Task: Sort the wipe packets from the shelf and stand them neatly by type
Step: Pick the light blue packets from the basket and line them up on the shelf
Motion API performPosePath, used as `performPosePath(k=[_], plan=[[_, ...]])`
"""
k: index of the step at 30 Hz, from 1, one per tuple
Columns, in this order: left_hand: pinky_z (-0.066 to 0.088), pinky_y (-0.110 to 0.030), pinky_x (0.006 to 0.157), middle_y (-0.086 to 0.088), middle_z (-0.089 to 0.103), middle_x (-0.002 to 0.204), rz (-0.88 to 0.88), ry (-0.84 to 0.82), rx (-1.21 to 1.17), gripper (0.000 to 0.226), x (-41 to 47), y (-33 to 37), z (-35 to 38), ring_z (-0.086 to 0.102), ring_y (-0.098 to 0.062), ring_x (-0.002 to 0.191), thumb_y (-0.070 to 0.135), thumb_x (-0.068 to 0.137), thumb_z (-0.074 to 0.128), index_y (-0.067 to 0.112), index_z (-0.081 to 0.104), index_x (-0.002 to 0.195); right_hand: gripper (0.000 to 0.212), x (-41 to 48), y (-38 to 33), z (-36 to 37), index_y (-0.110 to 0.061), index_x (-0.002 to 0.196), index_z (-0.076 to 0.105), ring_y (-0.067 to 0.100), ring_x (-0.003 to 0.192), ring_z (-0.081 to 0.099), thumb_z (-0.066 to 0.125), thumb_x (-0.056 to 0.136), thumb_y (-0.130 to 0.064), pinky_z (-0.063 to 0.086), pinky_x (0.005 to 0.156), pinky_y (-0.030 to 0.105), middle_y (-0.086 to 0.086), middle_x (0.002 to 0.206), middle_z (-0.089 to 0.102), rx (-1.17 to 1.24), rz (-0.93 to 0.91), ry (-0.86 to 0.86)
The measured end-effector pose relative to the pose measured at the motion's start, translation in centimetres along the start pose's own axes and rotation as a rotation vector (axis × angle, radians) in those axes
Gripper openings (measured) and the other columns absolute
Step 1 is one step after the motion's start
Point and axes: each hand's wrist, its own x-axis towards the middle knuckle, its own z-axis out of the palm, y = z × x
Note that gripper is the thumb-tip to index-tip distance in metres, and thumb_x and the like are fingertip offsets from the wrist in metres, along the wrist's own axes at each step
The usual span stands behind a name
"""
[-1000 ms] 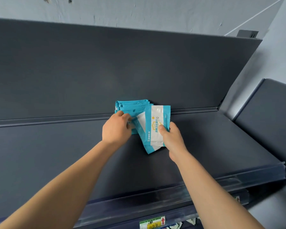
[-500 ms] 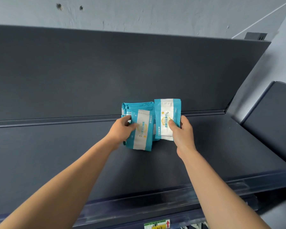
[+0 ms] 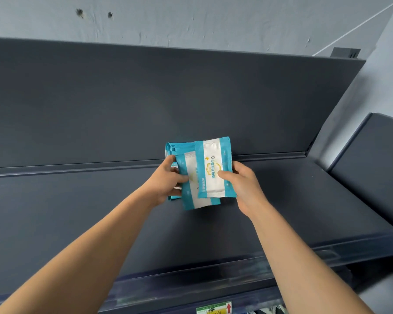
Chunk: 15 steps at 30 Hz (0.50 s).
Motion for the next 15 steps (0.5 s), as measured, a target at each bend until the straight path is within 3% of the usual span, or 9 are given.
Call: performPosePath(k=[3,7,9,11,13,15], plan=[[0.06,-0.043,0.068,-0.01,0.065,0.104,-0.041,-0.017,-0.141,0.043,-0.3,-0.1,0.4,0.069,-0.029,0.08,-0.013,0.09,0.046,0.017,0.051,0.12,0.023,0.1,0.4,0.3,-0.017,0.105,0.063,0.019,0.096,0.069,0.063,0.087,-0.003,0.055,0.089,0.045,0.0,0.105,0.072,0.124,0.046,0.02],[0.06,-0.045,0.067,-0.01,0.065,0.111,-0.057,-0.083,-0.253,0.046,-0.8,-0.3,0.6,0.07,-0.029,0.086,-0.014,0.092,0.04,0.02,0.047,0.122,0.02,-0.1,0.7,0.8,-0.018,0.104,0.065,0.013,0.09,0.071,0.07,0.086,-0.012,0.058,0.075,0.033,-0.003,0.102,0.073,0.177,0.043,0.179],[0.06,-0.048,0.069,-0.01,0.063,0.114,-0.044,-0.111,-0.29,0.048,-1.0,-0.3,0.7,0.068,-0.03,0.091,-0.014,0.092,0.036,0.024,0.048,0.12,0.019,-0.2,0.7,1.3,-0.017,0.104,0.065,0.015,0.089,0.071,0.07,0.086,-0.013,0.059,0.076,0.038,-0.001,0.101,0.072,0.219,0.046,0.24],[0.059,-0.051,0.073,-0.01,0.063,0.112,-0.03,-0.142,-0.348,0.033,-1.3,-0.2,1.0,0.067,-0.034,0.092,-0.005,0.095,0.042,0.022,0.053,0.112,0.021,-0.4,0.6,1.9,-0.015,0.104,0.063,0.017,0.085,0.072,0.072,0.085,-0.014,0.06,0.077,0.041,0.001,0.1,0.072,0.279,0.064,0.28],[0.058,-0.05,0.074,-0.009,0.065,0.105,-0.012,-0.146,-0.351,0.011,-1.5,-0.2,1.3,0.068,-0.035,0.087,0.01,0.095,0.055,0.019,0.051,0.1,0.02,-0.6,0.3,2.4,-0.017,0.101,0.063,0.017,0.077,0.072,0.074,0.083,-0.015,0.061,0.068,0.035,0.002,0.095,0.072,0.348,0.078,0.288],[0.059,-0.047,0.072,-0.01,0.065,0.1,0.024,-0.082,-0.302,0.022,-1.5,-0.4,1.7,0.07,-0.031,0.078,0.006,0.089,0.063,0.017,0.046,0.095,0.02,-0.9,0.3,2.7,-0.017,0.096,0.065,0.016,0.07,0.072,0.077,0.081,-0.021,0.06,0.062,0.029,0.004,0.087,0.072,0.32,0.082,0.273]])
